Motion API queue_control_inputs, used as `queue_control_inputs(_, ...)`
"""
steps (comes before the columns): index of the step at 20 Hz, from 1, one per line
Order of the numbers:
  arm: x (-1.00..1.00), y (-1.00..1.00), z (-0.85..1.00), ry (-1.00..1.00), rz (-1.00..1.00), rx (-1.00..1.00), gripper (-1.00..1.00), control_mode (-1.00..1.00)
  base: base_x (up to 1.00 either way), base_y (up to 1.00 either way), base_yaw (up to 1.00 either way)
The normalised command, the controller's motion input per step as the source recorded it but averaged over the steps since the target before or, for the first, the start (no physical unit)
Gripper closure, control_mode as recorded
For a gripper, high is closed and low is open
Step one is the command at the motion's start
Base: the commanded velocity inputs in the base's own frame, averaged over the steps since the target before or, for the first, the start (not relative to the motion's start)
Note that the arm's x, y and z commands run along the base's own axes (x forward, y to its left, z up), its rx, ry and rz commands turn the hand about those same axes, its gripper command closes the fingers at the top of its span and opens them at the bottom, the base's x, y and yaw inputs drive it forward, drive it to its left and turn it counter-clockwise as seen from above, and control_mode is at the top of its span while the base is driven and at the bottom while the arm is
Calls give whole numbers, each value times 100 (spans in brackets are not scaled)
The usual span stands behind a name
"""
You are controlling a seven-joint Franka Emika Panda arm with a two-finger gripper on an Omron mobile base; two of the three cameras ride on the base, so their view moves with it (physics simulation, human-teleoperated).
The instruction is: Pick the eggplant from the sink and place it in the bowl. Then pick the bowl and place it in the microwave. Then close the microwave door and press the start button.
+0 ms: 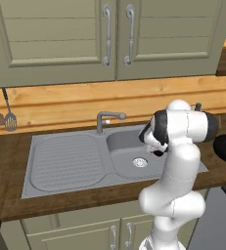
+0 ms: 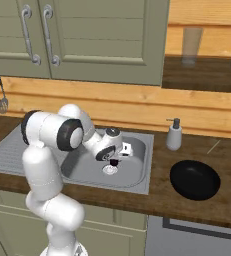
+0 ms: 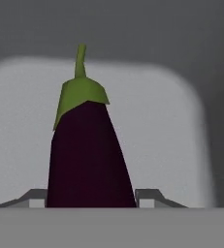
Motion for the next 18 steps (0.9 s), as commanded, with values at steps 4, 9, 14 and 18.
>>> queue_control_inputs(4, -25, -88, 99, -1, -10, 0, 100, -100, 0, 0, 0)
queue_control_inputs(9, -37, -87, 98, -1, -13, 0, 100, -100, 0, 0, 0)
queue_control_inputs(14, -46, -92, 73, 0, -16, 0, 100, -100, 0, 0, 0)
queue_control_inputs(18, -48, -89, 51, 0, -21, 0, 100, -100, 0, 0, 0)
